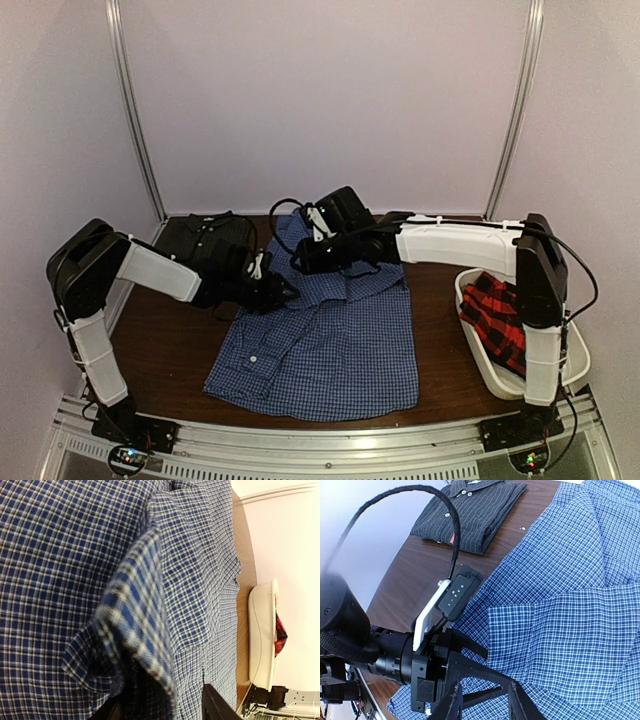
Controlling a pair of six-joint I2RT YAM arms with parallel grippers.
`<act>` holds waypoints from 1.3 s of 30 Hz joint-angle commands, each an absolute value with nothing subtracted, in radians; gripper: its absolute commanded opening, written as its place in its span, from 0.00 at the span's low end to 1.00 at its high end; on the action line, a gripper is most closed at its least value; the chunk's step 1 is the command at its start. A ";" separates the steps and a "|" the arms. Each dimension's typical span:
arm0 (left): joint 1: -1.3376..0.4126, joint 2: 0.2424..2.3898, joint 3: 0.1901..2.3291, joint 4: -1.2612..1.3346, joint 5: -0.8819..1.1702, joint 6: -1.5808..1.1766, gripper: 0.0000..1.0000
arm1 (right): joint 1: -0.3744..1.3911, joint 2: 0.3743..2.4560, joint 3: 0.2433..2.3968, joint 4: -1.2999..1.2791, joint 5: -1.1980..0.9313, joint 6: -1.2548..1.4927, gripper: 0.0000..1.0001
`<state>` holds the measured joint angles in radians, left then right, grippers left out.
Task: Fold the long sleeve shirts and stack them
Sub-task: Pick up the sleeve from the 1/3-folded shirt, then move the right arm to the center of the board with the 1/3-folded shirt.
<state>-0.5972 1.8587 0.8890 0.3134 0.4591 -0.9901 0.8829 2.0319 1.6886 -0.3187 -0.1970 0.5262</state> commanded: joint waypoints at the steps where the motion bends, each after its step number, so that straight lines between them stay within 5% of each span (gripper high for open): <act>1: -0.597 1.846 0.891 0.287 0.410 -0.969 0.50 | 0.873 1.970 1.634 -0.328 -0.134 0.508 0.34; 5: -0.597 1.849 0.896 0.275 0.390 -0.970 0.46 | 0.855 1.928 1.569 -0.320 -0.103 0.510 0.35; 16: -0.597 1.874 0.997 0.194 0.343 -0.917 0.00 | 0.768 1.760 1.262 -0.272 -0.042 0.555 0.46; 24: -0.597 1.820 1.093 0.090 0.270 -0.836 0.00 | 0.634 1.789 1.121 -0.127 -0.118 0.577 0.47; 39: -0.592 1.847 1.299 -0.064 0.223 -0.726 0.00 | 0.465 2.022 1.227 -0.116 -0.130 0.528 0.38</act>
